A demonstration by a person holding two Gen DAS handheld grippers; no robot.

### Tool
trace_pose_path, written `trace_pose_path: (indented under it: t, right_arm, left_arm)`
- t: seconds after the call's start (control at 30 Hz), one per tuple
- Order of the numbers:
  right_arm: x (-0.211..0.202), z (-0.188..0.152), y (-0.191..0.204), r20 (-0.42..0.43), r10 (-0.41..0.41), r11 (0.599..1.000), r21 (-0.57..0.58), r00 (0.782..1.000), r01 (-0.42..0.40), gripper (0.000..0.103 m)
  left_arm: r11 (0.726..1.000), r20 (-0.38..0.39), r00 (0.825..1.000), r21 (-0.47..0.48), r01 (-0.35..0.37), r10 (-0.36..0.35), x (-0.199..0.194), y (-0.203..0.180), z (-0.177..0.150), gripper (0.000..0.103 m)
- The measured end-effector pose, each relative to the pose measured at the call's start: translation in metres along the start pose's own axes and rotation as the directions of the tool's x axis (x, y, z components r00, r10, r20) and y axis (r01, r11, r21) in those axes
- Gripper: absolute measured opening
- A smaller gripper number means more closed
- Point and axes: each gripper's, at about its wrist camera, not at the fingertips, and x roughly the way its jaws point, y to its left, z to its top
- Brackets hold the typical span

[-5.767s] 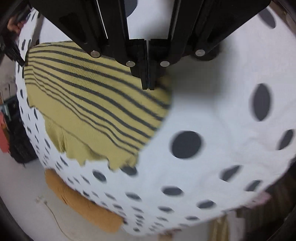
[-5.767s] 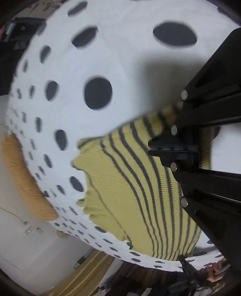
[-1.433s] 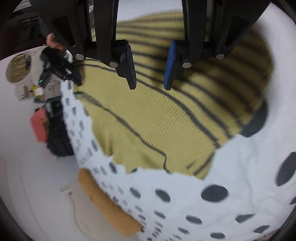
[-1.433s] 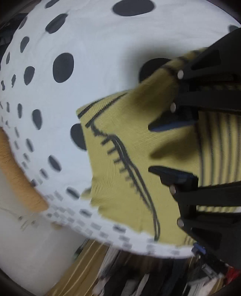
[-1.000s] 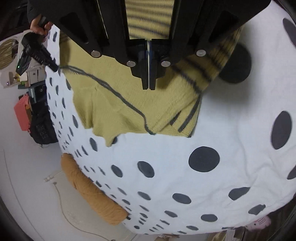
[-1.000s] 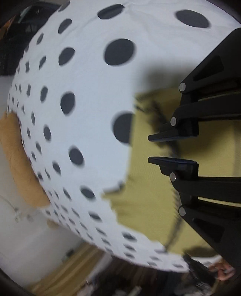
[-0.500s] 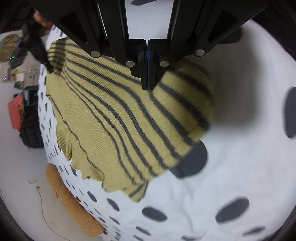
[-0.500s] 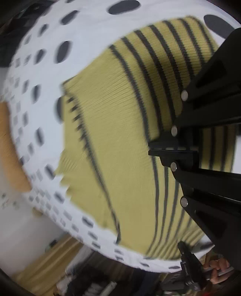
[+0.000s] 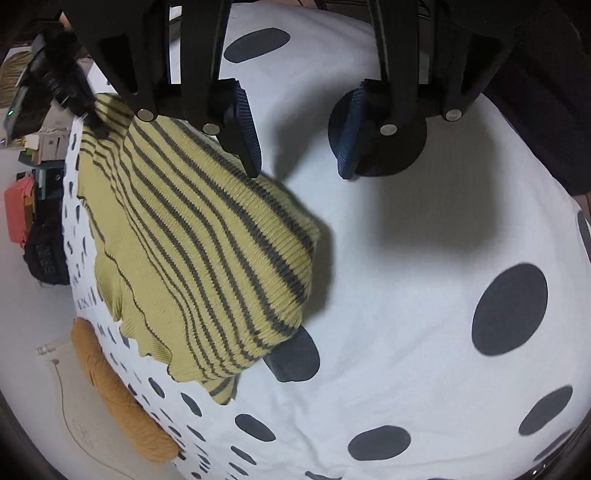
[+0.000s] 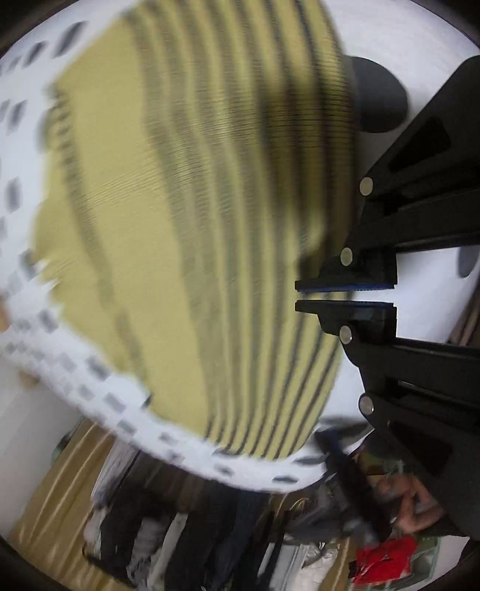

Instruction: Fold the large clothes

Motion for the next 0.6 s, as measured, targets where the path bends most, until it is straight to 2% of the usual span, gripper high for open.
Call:
trace_pose_path:
  t: [0.07,0.13,0.17,0.2,0.23,0.27,0.33,0.5,0.53,0.6]
  right_arm:
    - [0.002,0.016,0.014,0.044,0.028,0.999,-0.024,0.999,-0.027,0.004]
    - [0.023,0.024,0.019,0.028,0.043,0.999,-0.011,0.999,-0.043,0.004]
    - [0.038,0.024,0.019,-0.005,0.051,0.999,-0.006,0.999,-0.051,0.004]
    - [0.061,0.020,0.021,-0.070,0.014,1.000,-0.014,0.997,-0.015,0.004]
    - [0.084,0.014,0.025,-0.147,-0.056,0.998,-0.030,0.988,0.052,0.003]
    - [0.101,0.008,0.025,-0.194,-0.096,0.995,-0.047,0.976,0.089,0.002]
    - [0.094,0.012,0.035,-0.169,-0.128,0.990,-0.077,0.977,0.117,0.003]
    - [0.079,0.022,0.051,-0.142,-0.117,0.990,-0.090,0.983,0.105,0.004]
    - [0.077,0.025,0.053,-0.138,-0.117,0.990,-0.097,0.984,0.104,0.004]
    - [0.075,0.034,0.060,-0.121,-0.106,0.989,-0.113,0.987,0.092,0.004]
  left_arm:
    - [0.999,0.005,0.999,-0.016,0.045,-0.045,0.003,0.002,-0.002,0.044]
    - [0.995,0.022,0.995,-0.027,0.098,-0.098,0.003,0.001,0.000,0.044]
    - [0.992,0.035,0.992,-0.028,0.121,-0.120,0.002,0.000,0.001,0.045]
    - [0.990,0.050,0.989,-0.023,0.142,-0.141,0.003,-0.002,0.003,0.049]
    - [0.989,0.058,0.988,-0.018,0.145,-0.144,0.006,-0.005,0.006,0.059]
    - [0.989,0.067,0.987,-0.018,0.146,-0.145,0.010,-0.008,0.010,0.063]
    - [0.985,0.068,0.984,-0.035,0.170,-0.167,0.023,-0.010,0.017,0.063]
    - [0.969,0.114,0.971,-0.106,0.224,-0.212,0.042,-0.007,0.030,0.065]
    - [0.967,0.132,0.967,-0.109,0.231,-0.216,0.042,-0.009,0.032,0.063]
    - [0.966,0.154,0.966,-0.121,0.228,-0.209,0.041,-0.008,0.034,0.039]
